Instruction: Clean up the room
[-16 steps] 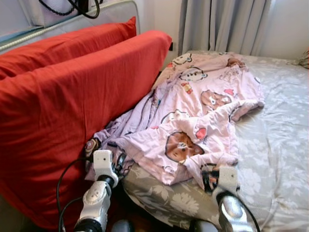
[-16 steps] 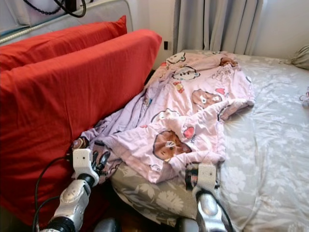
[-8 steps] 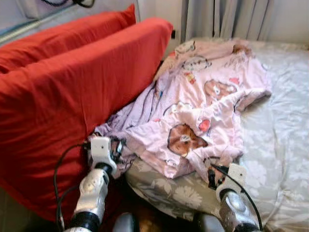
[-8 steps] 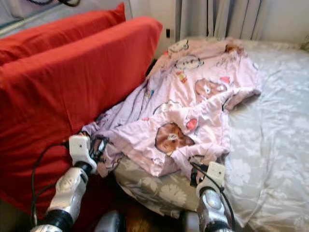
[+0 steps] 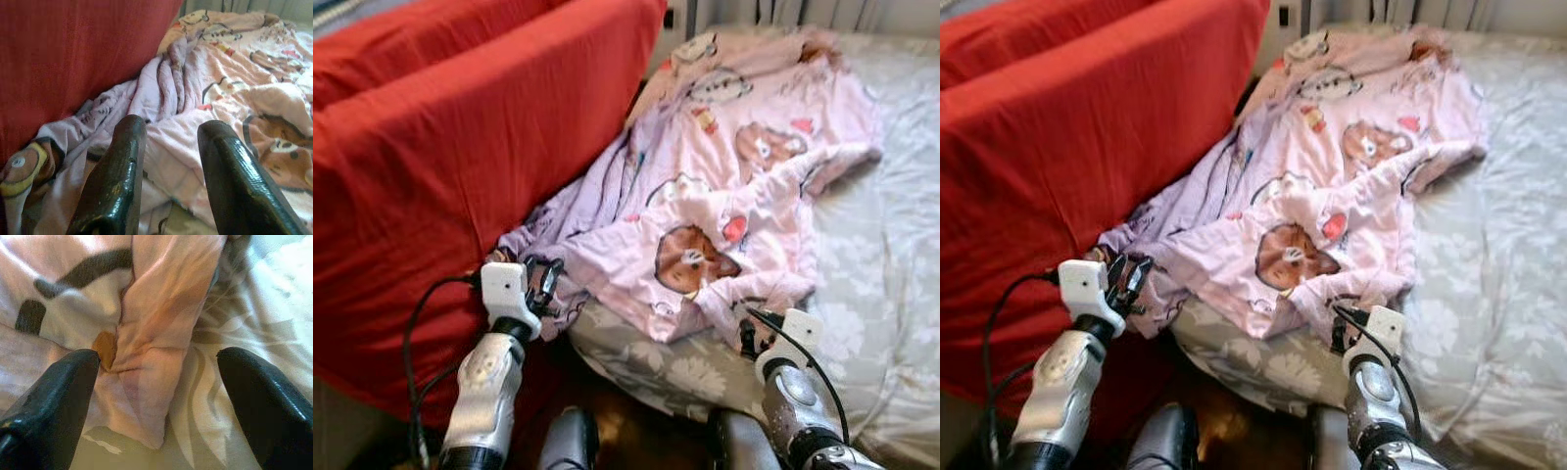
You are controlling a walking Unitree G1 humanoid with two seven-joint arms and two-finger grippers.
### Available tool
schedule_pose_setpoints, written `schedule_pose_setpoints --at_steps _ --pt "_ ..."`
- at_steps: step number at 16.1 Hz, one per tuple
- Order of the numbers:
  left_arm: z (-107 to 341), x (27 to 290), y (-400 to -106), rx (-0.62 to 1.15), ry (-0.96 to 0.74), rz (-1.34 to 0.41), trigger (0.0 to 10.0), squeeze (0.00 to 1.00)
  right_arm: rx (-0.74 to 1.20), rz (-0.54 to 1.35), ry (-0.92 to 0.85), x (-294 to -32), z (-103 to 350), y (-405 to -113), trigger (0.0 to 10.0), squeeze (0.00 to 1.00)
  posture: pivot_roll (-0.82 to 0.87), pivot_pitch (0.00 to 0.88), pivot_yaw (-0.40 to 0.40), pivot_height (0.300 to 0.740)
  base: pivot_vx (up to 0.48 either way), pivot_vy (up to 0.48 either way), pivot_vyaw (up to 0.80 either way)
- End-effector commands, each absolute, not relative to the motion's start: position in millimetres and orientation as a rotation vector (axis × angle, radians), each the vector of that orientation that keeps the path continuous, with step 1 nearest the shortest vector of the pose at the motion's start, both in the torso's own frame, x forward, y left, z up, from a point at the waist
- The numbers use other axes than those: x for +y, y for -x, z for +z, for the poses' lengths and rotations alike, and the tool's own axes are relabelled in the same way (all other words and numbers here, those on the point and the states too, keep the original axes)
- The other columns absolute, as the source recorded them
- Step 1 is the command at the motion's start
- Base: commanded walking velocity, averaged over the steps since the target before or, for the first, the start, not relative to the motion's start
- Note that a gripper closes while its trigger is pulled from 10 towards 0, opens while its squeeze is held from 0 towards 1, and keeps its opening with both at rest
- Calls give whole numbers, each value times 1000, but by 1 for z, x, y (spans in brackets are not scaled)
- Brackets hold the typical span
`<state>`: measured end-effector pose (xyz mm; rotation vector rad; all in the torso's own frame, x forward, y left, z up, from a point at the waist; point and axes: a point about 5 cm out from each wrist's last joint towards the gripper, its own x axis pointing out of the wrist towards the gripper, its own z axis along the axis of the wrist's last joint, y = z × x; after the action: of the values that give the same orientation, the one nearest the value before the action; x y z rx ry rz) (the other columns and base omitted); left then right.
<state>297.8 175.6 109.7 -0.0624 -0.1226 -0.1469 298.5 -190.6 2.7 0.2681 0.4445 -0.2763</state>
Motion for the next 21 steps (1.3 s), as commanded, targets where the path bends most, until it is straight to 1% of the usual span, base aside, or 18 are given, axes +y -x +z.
schedule_pose_setpoints --at_steps 1,3,9,11,17,21 --pt "112 181 -291 -110 54 -143 10000 0 482 -264 -292 -184 -2 -296 10000 0 155 227 105 608 0 0 0" --pt "117 181 -285 -107 46 -147 10000 0 479 -239 -329 -178 -1 -299 10000 0 168 241 110 608 0 0 0" --pt "118 185 -269 -53 12 -150 10000 0 484 -232 -348 -169 1 -302 10000 0 199 284 123 608 0 0 0" --pt "118 186 -266 -34 3 -151 10000 0 487 -226 -345 -168 1 -303 0 0 198 288 124 608 0 0 0" --pt "117 185 -267 -15 2 -146 10000 0 490 -226 -337 -170 -1 -300 0 0 196 283 116 608 0 0 0" --pt "114 184 -271 -4 9 -136 10000 0 493 -211 -324 -169 -2 -299 0 0 190 257 100 608 0 0 0"
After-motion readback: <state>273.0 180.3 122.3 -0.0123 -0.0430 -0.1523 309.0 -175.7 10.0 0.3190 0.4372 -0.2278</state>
